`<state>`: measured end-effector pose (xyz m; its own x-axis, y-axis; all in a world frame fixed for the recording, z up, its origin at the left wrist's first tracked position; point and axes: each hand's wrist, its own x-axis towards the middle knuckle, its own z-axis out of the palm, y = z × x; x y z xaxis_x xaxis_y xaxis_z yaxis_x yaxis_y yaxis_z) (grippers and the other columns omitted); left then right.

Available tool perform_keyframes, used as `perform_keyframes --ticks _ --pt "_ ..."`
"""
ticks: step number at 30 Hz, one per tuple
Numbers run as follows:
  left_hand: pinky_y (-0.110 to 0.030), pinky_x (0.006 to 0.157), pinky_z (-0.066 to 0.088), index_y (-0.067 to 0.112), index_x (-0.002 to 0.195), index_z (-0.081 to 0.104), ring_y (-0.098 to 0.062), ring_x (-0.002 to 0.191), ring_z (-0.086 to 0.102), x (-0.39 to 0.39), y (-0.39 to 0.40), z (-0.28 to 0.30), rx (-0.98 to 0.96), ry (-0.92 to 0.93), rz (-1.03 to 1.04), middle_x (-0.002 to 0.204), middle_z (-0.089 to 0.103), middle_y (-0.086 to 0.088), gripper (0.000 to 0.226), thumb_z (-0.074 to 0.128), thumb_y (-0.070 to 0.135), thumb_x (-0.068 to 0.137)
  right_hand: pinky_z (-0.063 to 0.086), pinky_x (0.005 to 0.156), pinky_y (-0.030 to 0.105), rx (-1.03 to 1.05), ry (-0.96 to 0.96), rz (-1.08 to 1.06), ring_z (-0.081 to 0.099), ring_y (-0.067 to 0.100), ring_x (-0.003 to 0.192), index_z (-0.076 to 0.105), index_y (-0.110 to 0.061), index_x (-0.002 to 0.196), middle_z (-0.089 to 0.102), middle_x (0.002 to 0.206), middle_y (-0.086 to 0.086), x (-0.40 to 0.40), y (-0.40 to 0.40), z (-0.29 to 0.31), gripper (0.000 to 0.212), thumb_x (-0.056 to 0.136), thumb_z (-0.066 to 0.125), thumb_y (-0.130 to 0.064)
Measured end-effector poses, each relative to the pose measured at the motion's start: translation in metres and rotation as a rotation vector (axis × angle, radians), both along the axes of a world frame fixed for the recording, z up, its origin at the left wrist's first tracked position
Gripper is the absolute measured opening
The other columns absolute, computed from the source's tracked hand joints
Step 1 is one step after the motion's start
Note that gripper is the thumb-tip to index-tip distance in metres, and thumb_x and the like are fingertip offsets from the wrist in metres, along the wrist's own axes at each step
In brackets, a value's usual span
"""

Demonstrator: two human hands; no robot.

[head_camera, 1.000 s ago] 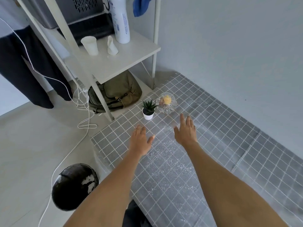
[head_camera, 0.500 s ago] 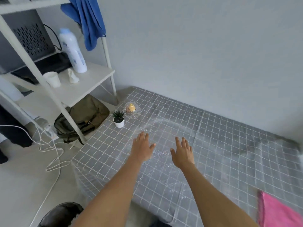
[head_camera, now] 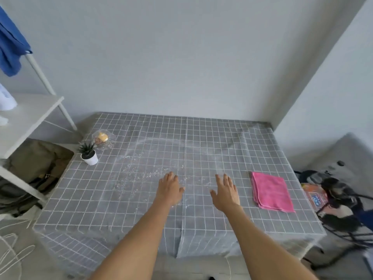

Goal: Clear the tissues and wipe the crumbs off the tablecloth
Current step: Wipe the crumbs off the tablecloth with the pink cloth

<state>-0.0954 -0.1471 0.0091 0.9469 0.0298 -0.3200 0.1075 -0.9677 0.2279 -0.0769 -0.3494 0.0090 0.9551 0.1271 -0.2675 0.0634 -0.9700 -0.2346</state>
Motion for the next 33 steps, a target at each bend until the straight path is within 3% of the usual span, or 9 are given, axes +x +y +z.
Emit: perform_keyframes --ticks 8,17,23,33 --pt "-0.041 0.119 0.014 0.005 0.149 0.02 -0.028 0.146 0.008 0.01 -0.11 -0.014 -0.023 0.037 -0.081 0.158 0.01 -0.014 0.062 0.035 0.041 0.1 0.008 0.118 0.044 -0.044 0.021 -0.078 -0.003 0.027 0.148 0.006 -0.02 0.153 -0.003 0.16 0.011 0.008 -0.114 -0.005 0.065 0.1 0.04 -0.036" --pt "-0.041 0.12 0.01 0.007 0.151 0.012 -0.027 0.147 0.004 0.026 -0.24 -0.041 -0.072 0.073 -0.111 0.16 0.004 -0.012 0.068 0.044 0.037 0.098 0.002 0.12 0.045 -0.106 0.139 -0.014 -0.009 0.027 0.147 0.0 -0.022 0.153 -0.01 0.16 0.012 0.016 -0.23 -0.041 0.076 0.093 0.047 -0.021" --pt "-0.037 0.116 -0.007 0.012 0.151 -0.009 -0.023 0.147 -0.011 0.029 -0.296 -0.051 -0.094 0.083 -0.171 0.158 -0.018 -0.008 0.081 0.047 0.034 0.097 0.001 0.119 0.047 -0.041 0.172 0.025 -0.014 0.024 0.146 -0.006 -0.024 0.152 -0.018 0.159 0.008 0.02 -0.266 -0.059 0.074 0.095 0.041 -0.031" --pt "-0.046 0.116 -0.011 0.016 0.148 -0.02 -0.02 0.144 -0.021 0.046 -0.322 -0.07 -0.022 0.095 -0.193 0.154 -0.029 -0.006 0.08 0.036 0.042 0.097 0.004 0.12 0.046 -0.004 0.087 0.08 -0.009 0.023 0.147 -0.004 -0.026 0.153 -0.012 0.16 0.003 0.043 -0.291 -0.077 0.068 0.097 0.035 -0.026"
